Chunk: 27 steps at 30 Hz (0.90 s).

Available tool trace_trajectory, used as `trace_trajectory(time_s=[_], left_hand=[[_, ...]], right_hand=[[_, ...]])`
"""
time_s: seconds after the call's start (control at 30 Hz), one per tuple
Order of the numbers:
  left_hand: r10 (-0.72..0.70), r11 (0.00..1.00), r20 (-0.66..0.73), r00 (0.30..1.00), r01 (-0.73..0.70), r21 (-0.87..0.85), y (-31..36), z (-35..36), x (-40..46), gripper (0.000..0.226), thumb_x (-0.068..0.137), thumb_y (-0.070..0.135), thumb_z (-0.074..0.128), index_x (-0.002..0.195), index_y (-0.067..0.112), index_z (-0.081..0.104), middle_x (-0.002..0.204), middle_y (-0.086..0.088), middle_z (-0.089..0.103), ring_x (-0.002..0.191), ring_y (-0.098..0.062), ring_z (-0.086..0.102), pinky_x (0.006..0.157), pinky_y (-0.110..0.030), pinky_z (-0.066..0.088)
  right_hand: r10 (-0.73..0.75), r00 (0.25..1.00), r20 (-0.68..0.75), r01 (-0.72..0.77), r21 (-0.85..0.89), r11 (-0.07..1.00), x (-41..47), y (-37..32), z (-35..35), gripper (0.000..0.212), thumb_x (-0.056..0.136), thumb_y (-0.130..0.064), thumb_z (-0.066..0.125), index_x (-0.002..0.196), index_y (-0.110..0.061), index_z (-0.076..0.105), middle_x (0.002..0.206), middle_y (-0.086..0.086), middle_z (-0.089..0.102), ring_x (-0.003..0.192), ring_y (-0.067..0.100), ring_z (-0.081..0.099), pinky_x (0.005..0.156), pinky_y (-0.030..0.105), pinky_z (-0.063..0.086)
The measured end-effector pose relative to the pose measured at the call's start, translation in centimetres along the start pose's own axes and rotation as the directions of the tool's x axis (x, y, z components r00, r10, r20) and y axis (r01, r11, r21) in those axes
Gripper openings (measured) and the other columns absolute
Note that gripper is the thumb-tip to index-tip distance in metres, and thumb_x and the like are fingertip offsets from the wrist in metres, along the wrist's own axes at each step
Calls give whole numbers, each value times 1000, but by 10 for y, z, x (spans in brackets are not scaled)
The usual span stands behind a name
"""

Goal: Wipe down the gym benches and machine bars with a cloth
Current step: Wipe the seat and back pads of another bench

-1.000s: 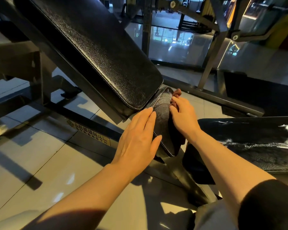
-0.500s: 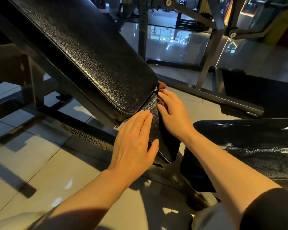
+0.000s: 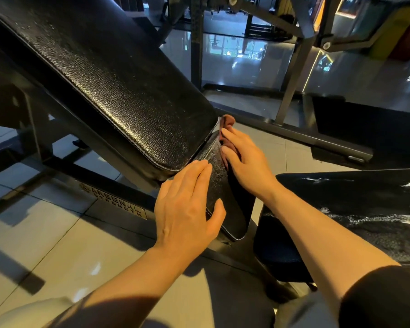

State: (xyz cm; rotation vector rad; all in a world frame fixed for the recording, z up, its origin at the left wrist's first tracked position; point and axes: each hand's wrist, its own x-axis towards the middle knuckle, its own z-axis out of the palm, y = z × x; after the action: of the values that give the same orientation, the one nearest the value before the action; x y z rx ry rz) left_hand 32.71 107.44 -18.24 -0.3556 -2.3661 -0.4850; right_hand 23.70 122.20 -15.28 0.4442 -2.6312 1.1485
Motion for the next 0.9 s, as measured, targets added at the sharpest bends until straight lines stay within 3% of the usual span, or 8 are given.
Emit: trace_trajectory(time_s=[0.17, 0.27, 0.4, 0.5, 0.57, 0.67, 0.83, 0.9], left_hand=[[11, 1000, 1, 1000, -11, 4, 2, -2, -2, 56, 81, 33, 59, 130, 6, 58, 134, -6, 56, 124, -19, 52, 90, -30, 40], [14, 1000, -5, 1000, -14, 9, 2, -2, -1, 56, 81, 33, 59, 130, 6, 58, 134, -5, 56, 127, -18, 50, 91, -30, 40], [-5, 1000, 5, 1000, 5, 14, 4, 0, -1, 57, 81, 32, 59, 131, 6, 57, 136, -6, 55, 130, -19, 47, 90, -34, 42], [-2, 1000, 22, 1000, 2, 17, 7, 0, -3, 58, 83, 32, 56, 134, 4, 53, 139, -9, 52, 134, -22, 42, 94, -38, 42], [22, 1000, 42, 999, -23, 9, 7, -1, -6, 58, 86, 32, 53, 135, 2, 51, 141, -12, 49, 138, -24, 37, 101, -42, 41], [107, 994, 72, 992, -109, 27, 6, -4, -9, 54, 86, 30, 55, 132, 2, 55, 142, -15, 47, 140, -27, 33, 108, -47, 34], [186, 978, 86, 979, -193, 78, 6, -10, -8, 47, 82, 28, 63, 123, 5, 63, 136, -14, 53, 129, -28, 44, 106, -44, 35], [181, 979, 93, 979, -189, 81, 6, -12, -9, 44, 82, 29, 63, 119, 6, 64, 134, -13, 54, 125, -28, 45, 104, -43, 36]], right_hand=[[229, 967, -111, -229, 12, 973, 1, 22, 5, 29, 103, -23, 40, 124, -17, 59, 126, 9, 58, 116, 25, 54, 102, 34, 40], [136, 986, -101, -135, 12, 991, -4, 3, 4, 38, 102, -19, 45, 141, -16, 49, 147, 3, 44, 134, 18, 41, 107, 23, 27], [-9, 1000, -2, 9, -21, 1000, 3, -8, -1, 44, 102, -22, 46, 146, -20, 42, 154, -2, 36, 139, 11, 32, 107, 18, 20], [106, 993, -52, -102, 84, 991, 7, 11, -2, 32, 102, -24, 46, 132, -22, 56, 139, 5, 53, 126, 17, 48, 110, 29, 31], [237, 968, -86, -230, 83, 970, 4, 24, 0, 23, 101, -28, 42, 106, -19, 63, 112, 10, 64, 102, 21, 60, 97, 45, 48], [371, 926, -76, -372, 1, 928, -6, 26, 7, 25, 103, -30, 38, 113, -17, 56, 120, 13, 55, 101, 21, 56, 89, 39, 48], [17, 999, -44, -13, 78, 997, -15, -13, 9, 41, 103, -20, 43, 144, -16, 43, 153, 2, 33, 138, 14, 32, 113, 27, 26], [32, 999, -26, -30, 58, 998, -13, -4, 8, 41, 104, -21, 41, 145, -17, 42, 152, 3, 35, 137, 15, 34, 108, 22, 25]])
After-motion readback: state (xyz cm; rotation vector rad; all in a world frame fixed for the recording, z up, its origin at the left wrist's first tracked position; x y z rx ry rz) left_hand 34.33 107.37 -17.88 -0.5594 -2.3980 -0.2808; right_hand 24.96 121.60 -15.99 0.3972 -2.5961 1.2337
